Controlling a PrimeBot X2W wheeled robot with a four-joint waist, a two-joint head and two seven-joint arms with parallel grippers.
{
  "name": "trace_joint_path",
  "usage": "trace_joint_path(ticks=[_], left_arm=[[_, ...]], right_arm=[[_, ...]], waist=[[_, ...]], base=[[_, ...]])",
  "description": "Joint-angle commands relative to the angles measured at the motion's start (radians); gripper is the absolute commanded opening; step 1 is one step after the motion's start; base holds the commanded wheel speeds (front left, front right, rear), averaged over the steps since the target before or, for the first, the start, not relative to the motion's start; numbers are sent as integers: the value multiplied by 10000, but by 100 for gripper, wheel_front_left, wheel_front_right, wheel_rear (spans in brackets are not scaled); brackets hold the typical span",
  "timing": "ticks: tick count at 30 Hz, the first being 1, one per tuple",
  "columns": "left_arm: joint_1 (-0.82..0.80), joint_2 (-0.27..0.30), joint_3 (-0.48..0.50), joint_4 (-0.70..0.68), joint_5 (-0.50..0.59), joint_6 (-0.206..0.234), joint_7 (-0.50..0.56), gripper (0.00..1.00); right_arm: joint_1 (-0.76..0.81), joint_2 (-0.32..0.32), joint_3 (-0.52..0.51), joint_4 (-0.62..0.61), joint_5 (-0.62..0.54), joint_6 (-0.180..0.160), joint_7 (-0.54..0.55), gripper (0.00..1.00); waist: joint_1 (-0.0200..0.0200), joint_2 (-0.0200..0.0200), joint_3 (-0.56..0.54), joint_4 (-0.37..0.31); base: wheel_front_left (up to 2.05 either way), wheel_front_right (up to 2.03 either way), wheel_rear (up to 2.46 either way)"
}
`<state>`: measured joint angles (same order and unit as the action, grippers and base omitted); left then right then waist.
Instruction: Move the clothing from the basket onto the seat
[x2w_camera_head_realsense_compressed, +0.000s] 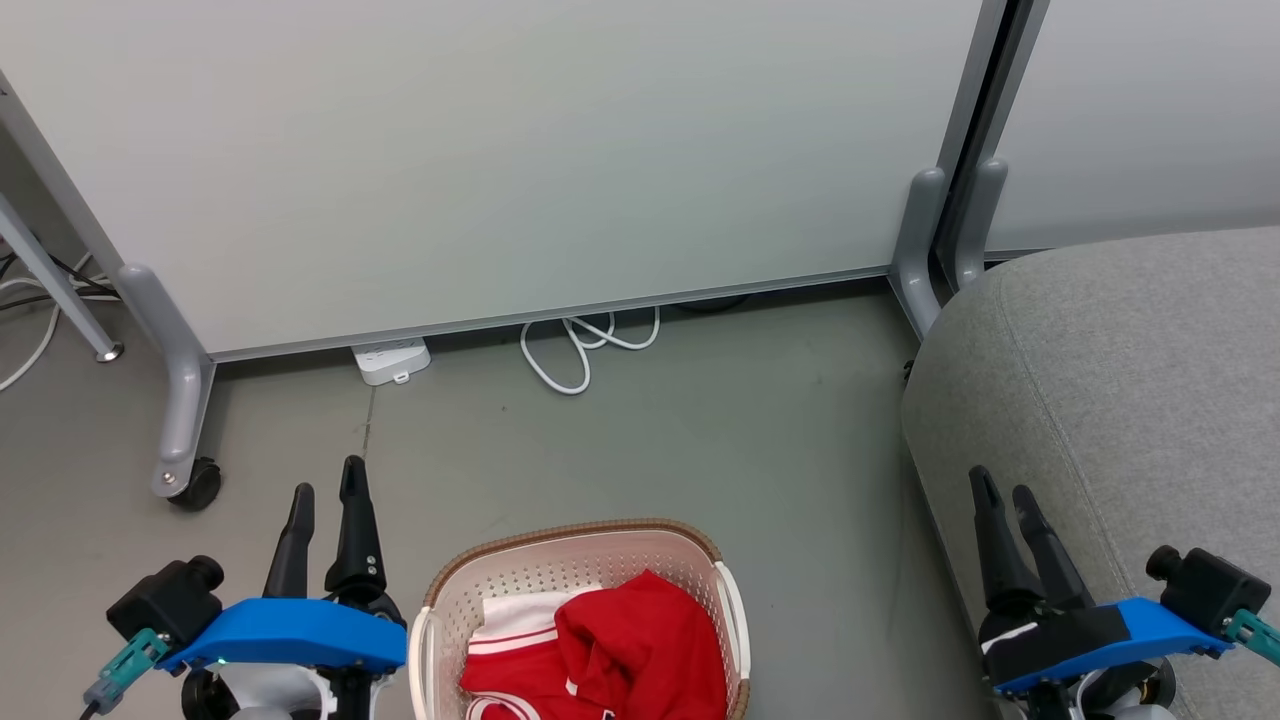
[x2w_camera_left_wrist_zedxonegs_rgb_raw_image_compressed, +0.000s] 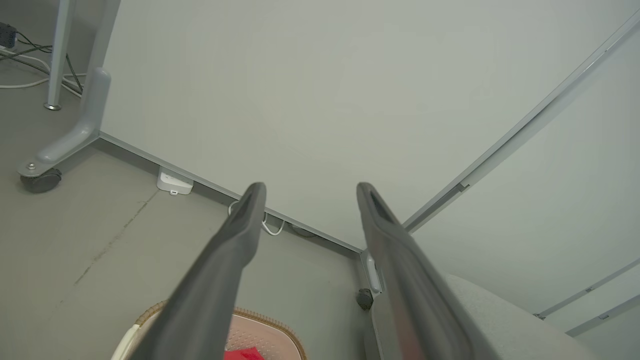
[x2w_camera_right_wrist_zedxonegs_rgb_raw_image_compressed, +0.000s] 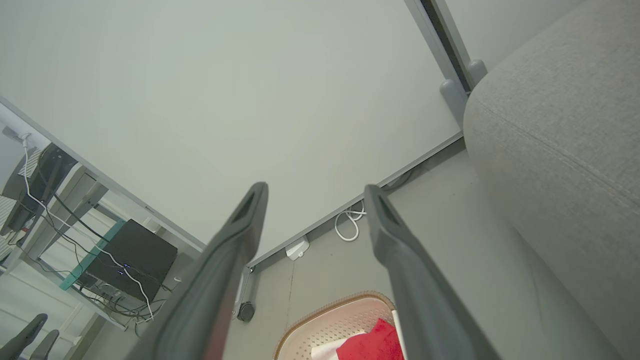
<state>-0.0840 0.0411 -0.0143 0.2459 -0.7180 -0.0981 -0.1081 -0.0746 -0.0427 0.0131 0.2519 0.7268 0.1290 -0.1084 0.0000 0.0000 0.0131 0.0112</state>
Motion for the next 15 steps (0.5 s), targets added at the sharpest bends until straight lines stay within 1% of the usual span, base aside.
trace_joint_path(ticks=[1,15], left_arm=[[-229,87,-44,-75,227,8,-80,100],[-270,94,-405,98,2006,50,-471,100]], right_arm=[[-221,-73,37,-71,-210,14,-74,100],[-197,-84,291,112,-1812,18,-466,100]], waist=[[0,0,-1,2],[0,0,-19,66]], base=[[0,0,0],[0,0,0]])
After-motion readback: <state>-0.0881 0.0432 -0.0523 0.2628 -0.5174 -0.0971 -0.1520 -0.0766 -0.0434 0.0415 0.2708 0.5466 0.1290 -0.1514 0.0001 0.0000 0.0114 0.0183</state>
